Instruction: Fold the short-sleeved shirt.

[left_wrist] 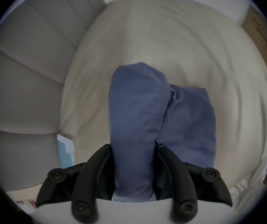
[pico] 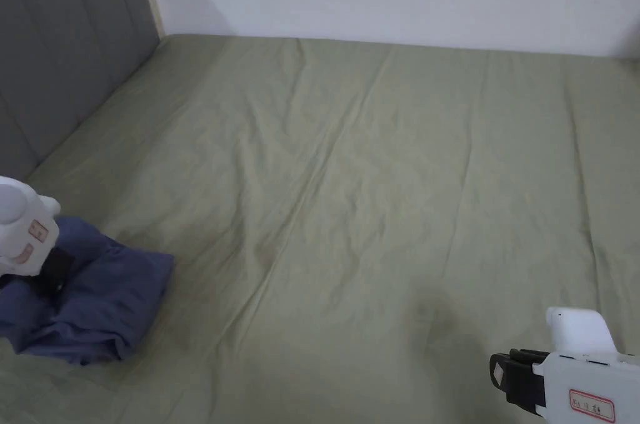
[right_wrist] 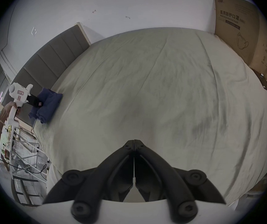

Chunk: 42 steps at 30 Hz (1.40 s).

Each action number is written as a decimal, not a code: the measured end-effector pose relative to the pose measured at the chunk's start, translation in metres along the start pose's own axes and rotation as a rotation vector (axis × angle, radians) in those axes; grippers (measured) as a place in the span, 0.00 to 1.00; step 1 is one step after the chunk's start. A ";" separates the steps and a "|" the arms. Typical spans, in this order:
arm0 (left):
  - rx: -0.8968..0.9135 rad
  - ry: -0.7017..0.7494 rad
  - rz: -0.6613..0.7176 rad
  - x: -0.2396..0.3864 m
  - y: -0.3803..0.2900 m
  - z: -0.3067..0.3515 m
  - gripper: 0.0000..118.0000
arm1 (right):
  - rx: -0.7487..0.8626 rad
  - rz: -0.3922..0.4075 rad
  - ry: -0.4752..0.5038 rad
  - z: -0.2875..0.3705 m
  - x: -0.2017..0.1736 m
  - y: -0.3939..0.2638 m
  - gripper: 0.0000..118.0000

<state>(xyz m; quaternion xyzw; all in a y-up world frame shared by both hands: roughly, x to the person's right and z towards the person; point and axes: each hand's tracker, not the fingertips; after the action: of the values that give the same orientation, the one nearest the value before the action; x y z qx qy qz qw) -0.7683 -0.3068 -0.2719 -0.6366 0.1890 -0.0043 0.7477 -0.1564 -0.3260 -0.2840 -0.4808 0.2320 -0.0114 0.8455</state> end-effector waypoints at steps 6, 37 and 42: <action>0.084 0.078 0.052 -0.010 -0.006 0.014 0.91 | -0.013 0.045 -0.007 0.005 -0.012 -0.005 0.00; 1.148 -0.186 0.194 0.305 -0.201 0.282 0.00 | 0.679 0.097 -0.202 0.180 -0.004 -0.005 0.00; 1.236 -0.126 0.121 0.329 -0.219 0.294 0.00 | 0.787 0.131 -0.253 0.197 -0.013 -0.008 0.00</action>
<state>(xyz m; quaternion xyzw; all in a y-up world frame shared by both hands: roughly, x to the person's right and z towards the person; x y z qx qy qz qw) -0.3271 -0.1503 -0.1200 -0.0737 0.1426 -0.0330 0.9865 -0.0871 -0.1678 -0.1874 -0.1026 0.1341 0.0138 0.9855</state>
